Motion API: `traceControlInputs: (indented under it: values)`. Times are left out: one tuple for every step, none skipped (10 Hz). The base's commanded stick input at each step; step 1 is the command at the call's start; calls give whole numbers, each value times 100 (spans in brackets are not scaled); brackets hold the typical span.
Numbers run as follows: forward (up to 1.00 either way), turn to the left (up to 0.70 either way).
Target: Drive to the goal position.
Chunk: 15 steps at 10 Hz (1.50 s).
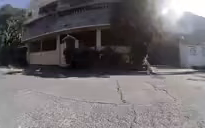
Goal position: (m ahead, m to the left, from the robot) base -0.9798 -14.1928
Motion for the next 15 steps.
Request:
traceControlInputs:
  values:
    - [0,-67]
    - [0,-67]
    - [0,-67]
    - [0,-67]
    - [0,-66]
    - [0,-66]
    - [0,-66]
    - [0,-66]
    - [0,-66]
    - [0,-66]
    - [0,-66]
    - [0,-66]
    - [0,-66]
    - [0,-57]
    - [0,-54]
